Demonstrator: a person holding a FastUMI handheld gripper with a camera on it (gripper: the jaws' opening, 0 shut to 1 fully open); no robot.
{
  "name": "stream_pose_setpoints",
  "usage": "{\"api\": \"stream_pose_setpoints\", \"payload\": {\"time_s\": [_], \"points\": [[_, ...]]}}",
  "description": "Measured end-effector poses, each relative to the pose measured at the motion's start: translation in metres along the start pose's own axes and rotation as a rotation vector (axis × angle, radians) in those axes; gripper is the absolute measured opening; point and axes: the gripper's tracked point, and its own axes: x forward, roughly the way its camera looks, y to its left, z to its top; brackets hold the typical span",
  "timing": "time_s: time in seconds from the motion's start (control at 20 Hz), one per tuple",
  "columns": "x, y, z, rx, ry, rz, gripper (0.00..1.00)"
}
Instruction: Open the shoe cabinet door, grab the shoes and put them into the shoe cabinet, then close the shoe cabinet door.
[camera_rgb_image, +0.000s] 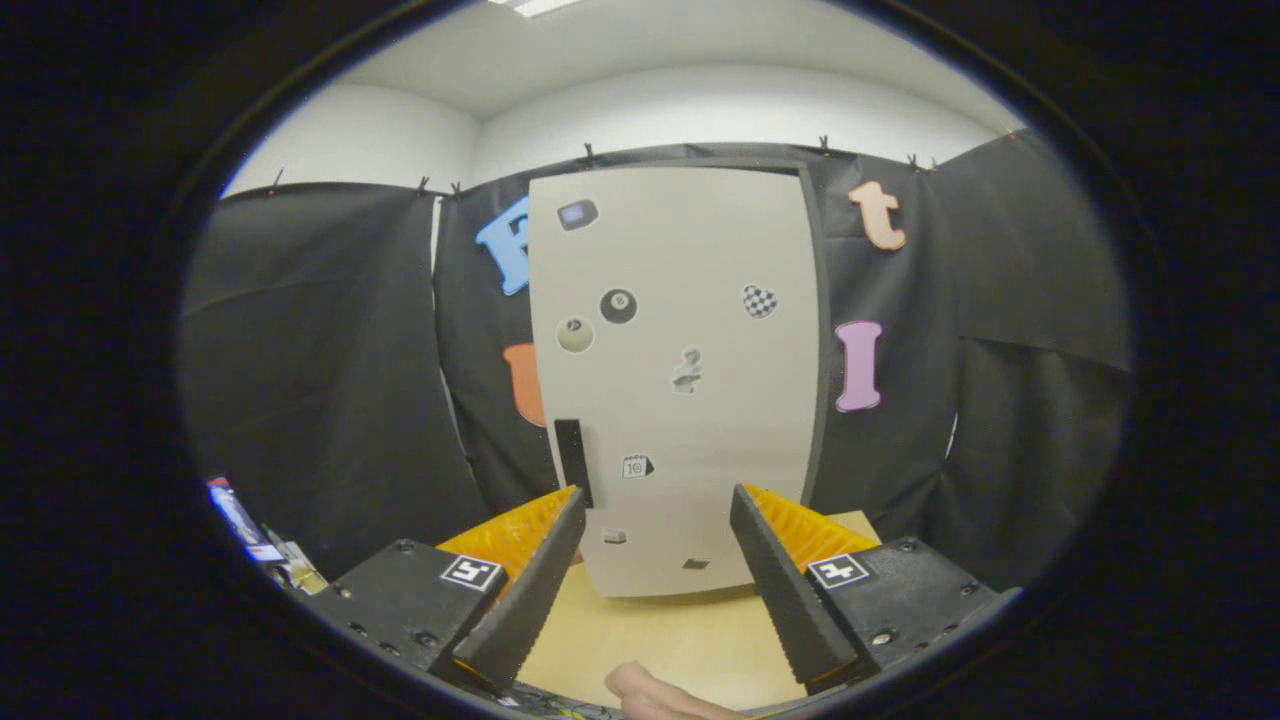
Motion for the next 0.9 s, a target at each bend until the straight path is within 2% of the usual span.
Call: {"api": "stream_pose_setpoints", "payload": {"time_s": [0.4, 0.6, 0.9], "points": [[-0.084, -0.022, 0.024, 0.013, -0.032, -0.035, 0.96], [-0.1, -0.024, 0.034, -0.007, -0.064, -0.057, 0.95], [-0.107, -0.017, 0.033, -0.038, -0.07, -0.035, 0.95]]}}
